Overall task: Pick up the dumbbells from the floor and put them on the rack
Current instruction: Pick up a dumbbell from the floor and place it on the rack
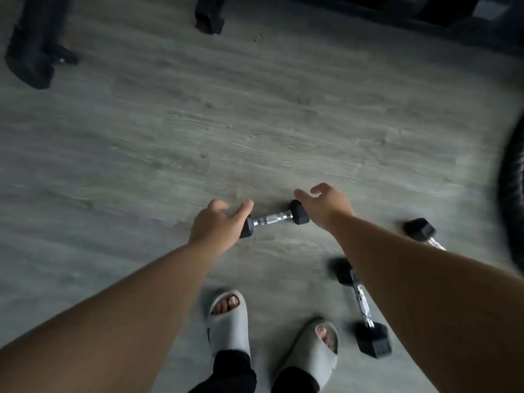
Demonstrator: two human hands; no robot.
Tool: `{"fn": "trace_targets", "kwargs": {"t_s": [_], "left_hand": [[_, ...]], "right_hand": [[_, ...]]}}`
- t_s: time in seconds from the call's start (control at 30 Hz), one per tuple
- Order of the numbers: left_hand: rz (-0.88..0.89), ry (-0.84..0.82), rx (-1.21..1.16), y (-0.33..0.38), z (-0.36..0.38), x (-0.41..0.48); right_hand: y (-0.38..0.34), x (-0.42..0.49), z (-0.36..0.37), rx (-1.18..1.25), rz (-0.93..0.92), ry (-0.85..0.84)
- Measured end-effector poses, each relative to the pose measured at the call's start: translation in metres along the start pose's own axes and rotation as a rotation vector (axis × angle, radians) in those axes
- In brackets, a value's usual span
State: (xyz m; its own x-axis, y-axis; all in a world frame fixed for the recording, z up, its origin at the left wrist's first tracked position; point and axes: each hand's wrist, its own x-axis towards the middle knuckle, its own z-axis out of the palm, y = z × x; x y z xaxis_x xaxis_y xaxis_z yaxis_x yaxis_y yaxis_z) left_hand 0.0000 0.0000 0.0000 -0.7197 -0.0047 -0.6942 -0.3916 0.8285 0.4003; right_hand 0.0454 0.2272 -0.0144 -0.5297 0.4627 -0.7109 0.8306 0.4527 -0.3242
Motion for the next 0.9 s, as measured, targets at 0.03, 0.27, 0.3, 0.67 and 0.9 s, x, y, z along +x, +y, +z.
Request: {"fn": "trace_targets", "kwargs": {"t_s": [0.03,0.27,0.3,0.67,0.9], "left_hand": [[-0.04,-0.009,-0.029,-0.004,0.01,0.011],[-0.267,-0.077,-0.158,-0.029,0.082,0.099],[-0.284,-0.073,-0.173,-0.033,0.094,0.111],[-0.318,0.039,-0.289,-0.062,0.146,0.151],[-0.07,0.226,-0.059,0.017,0.03,0.112]], "right_hand": [[0.005,0.014,0.009,0.007,0.021,-0.002],[0.036,0.107,0.067,0.0,0.126,-0.003],[0.038,0.118,0.074,-0.008,0.129,-0.005],[0.046,0.152,0.116,-0.131,0.128,-0.056],[0.005,0.071,0.066,0.301,0.243,0.029]]}}
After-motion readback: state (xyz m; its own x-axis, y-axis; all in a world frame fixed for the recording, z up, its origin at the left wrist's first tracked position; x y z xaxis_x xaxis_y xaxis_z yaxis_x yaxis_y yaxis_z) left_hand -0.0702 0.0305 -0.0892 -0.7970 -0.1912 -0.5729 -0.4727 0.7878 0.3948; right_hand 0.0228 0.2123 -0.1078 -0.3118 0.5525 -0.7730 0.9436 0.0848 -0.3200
